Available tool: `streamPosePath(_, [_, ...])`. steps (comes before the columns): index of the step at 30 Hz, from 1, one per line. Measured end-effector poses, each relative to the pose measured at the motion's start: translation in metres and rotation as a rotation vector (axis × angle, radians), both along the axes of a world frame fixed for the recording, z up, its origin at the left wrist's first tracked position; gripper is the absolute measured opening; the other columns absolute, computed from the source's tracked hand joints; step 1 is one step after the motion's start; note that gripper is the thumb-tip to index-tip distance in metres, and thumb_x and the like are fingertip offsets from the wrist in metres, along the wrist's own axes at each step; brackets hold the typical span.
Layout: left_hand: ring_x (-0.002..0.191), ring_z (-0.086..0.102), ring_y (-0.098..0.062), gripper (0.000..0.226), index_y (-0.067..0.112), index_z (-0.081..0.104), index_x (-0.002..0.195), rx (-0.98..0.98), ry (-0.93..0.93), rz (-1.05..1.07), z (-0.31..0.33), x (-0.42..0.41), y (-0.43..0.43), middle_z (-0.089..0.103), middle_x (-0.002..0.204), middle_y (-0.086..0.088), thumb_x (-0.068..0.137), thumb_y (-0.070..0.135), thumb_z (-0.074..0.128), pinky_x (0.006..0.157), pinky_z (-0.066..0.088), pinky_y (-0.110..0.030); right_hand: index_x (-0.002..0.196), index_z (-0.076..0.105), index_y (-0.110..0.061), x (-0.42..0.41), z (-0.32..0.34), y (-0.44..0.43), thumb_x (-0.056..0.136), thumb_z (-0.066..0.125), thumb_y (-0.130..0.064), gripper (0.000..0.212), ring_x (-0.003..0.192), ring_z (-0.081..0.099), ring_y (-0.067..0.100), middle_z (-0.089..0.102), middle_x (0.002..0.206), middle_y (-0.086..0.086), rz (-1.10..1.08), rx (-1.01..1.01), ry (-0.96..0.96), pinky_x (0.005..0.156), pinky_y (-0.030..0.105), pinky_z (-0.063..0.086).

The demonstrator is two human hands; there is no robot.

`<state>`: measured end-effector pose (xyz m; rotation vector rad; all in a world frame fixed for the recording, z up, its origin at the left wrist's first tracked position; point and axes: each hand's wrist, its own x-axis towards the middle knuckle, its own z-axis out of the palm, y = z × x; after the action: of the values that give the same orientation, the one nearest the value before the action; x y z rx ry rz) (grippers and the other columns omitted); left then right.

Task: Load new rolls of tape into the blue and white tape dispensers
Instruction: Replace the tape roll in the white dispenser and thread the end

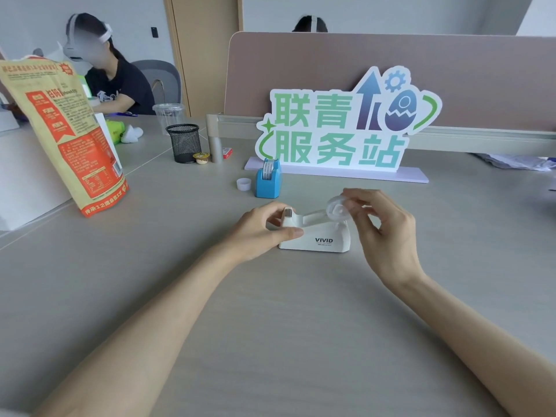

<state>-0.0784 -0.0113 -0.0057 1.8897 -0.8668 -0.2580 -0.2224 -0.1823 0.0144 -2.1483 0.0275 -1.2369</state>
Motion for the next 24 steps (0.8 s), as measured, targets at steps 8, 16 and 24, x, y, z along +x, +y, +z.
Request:
streamPosePath(8, [0.098, 0.060, -0.006, 0.035, 0.028, 0.057, 0.111, 0.035, -0.124, 0.177, 0.003, -0.005, -0.010, 0.063, 0.106, 0.014, 0.082, 0.043, 0.069, 0.080, 0.047, -0.023, 0.119, 0.066, -0.012, 0.002, -0.008, 0.012, 0.092, 0.066, -0.012, 0.027, 0.085, 0.065, 0.008, 0.072, 0.095, -0.006, 0.098, -0.023, 0.131, 0.083, 0.014, 0.051])
streamPosePath(16, [0.110, 0.048, -0.011, 0.040, 0.020, 0.056, 0.118, -0.010, -0.667, 0.282, 0.000, -0.010, -0.004, 0.056, 0.117, 0.004, 0.082, 0.030, 0.070, 0.081, 0.048, -0.034, 0.110, 0.068, -0.015, 0.010, -0.014, 0.000, 0.088, 0.070, -0.012, 0.022, 0.084, 0.070, 0.007, 0.074, 0.090, -0.011, 0.101, 0.281, 0.330, 0.078, 0.015, 0.054])
streamPosePath(24, [0.051, 0.058, -0.010, 0.020, 0.023, 0.060, 0.095, 0.101, -0.319, 0.022, 0.015, -0.036, -0.012, 0.069, 0.084, 0.006, 0.089, 0.043, 0.060, 0.055, 0.044, -0.020, 0.109, 0.067, -0.005, 0.011, -0.012, -0.003, 0.088, 0.067, -0.002, 0.021, 0.078, 0.072, 0.011, 0.073, 0.090, 0.004, 0.225, 0.602, 0.331, 0.071, 0.022, 0.060])
